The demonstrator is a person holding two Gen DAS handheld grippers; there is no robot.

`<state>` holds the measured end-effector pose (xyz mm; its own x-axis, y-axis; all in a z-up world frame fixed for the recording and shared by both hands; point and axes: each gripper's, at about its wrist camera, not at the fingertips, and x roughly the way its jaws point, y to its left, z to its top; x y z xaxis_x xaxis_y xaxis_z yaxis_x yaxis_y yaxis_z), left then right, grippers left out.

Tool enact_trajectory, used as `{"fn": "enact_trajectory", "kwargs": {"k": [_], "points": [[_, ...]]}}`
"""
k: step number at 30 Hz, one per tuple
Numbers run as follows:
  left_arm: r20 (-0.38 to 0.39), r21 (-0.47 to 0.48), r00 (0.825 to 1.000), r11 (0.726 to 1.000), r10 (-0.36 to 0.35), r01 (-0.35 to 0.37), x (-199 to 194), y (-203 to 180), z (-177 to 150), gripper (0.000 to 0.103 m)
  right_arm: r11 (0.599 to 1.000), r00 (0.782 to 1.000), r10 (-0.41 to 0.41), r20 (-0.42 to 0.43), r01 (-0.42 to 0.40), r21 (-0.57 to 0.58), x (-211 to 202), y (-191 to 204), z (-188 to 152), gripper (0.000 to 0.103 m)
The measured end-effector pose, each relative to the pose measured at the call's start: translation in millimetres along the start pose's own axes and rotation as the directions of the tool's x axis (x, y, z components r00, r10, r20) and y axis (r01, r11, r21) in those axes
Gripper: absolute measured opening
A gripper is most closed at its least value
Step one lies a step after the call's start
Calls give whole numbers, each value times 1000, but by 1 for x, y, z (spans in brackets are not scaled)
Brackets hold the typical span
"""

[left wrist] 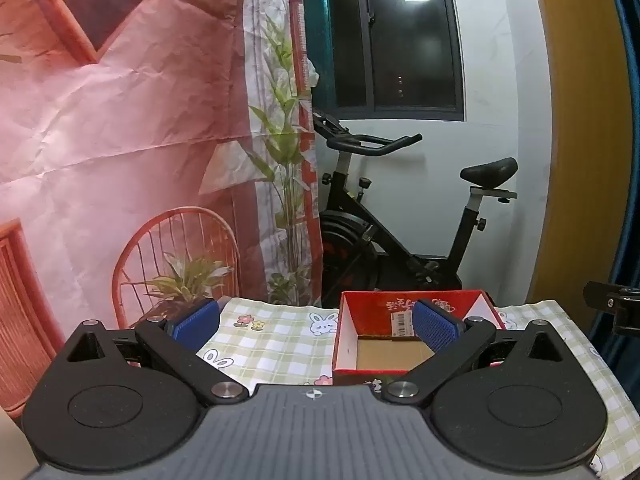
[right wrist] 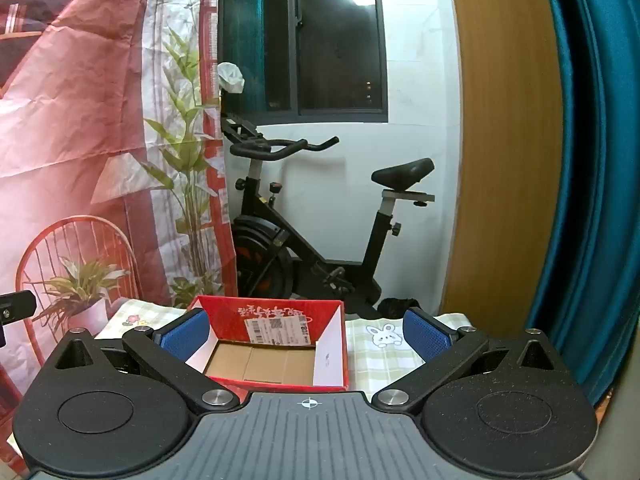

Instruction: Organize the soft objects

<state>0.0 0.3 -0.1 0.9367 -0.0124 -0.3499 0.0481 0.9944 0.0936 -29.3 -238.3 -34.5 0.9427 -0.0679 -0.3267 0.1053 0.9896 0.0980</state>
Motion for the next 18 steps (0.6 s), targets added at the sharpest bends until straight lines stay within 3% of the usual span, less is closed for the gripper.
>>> {"fn": "enact_trajectory", "kwargs": {"k": [18], "points": [[4,25,1000,999,-28,28,-4,0,-2,103,1000,1000,0,0,0,-8,0,0,0,103]]}}
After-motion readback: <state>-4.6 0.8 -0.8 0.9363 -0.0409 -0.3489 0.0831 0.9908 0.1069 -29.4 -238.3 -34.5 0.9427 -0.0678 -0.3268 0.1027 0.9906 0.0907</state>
